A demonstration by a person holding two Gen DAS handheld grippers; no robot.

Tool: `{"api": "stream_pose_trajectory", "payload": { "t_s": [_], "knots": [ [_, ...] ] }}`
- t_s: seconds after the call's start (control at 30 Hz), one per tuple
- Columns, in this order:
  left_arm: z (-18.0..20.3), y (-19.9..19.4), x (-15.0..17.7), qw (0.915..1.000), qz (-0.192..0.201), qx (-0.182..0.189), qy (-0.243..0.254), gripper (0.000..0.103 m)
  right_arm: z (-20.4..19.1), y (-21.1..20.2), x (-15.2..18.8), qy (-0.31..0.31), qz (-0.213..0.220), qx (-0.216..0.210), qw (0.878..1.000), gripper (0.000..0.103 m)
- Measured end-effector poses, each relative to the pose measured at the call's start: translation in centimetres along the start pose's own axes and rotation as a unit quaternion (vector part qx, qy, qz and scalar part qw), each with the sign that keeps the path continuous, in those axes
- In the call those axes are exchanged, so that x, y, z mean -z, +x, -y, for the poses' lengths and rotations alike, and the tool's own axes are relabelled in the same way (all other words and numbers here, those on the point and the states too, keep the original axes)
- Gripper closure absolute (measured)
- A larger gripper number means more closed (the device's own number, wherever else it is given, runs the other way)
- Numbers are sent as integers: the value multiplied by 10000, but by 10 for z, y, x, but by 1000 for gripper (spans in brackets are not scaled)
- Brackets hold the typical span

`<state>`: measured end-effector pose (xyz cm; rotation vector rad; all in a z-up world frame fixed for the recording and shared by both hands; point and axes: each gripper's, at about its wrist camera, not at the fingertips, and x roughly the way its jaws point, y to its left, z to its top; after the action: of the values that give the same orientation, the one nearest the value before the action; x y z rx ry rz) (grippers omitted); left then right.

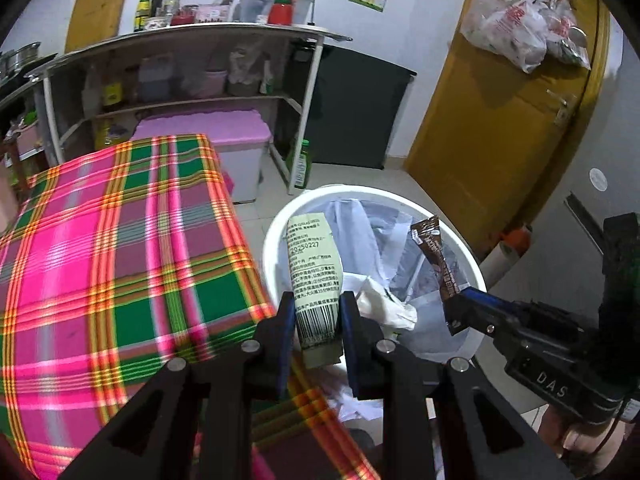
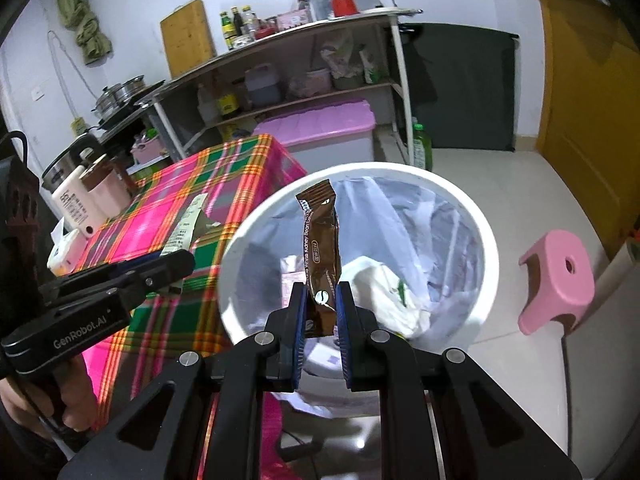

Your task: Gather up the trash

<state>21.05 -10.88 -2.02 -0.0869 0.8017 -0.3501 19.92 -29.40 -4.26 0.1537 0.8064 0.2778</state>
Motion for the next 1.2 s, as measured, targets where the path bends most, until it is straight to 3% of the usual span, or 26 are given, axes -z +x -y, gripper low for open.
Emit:
{"api": "stream_pose_trajectory", "payload": {
  "t_s": [0.27, 0.4, 0.47, 0.73, 1.2],
  "knots": [
    [14, 19, -4, 9997, -163, 162, 63, 76, 21, 7, 3, 205, -165, 92, 9996, 88],
    [16, 23, -5, 9996, -169, 237, 48, 71, 27, 10, 3, 279, -257, 90, 9992, 87],
    [16, 22, -5, 9995, -135, 281, 32, 63, 27, 11, 3, 265, -284, 100, 9992, 87],
    [14, 4, -2, 9994, 38, 347, 28, 62, 20, 0, 6, 201, -141, 63, 9997, 80],
    [10, -49, 25, 9993, 361, 30, 74, 62, -21, -47, 24, -307, 288, 195, 9989, 77]
  ]
}}
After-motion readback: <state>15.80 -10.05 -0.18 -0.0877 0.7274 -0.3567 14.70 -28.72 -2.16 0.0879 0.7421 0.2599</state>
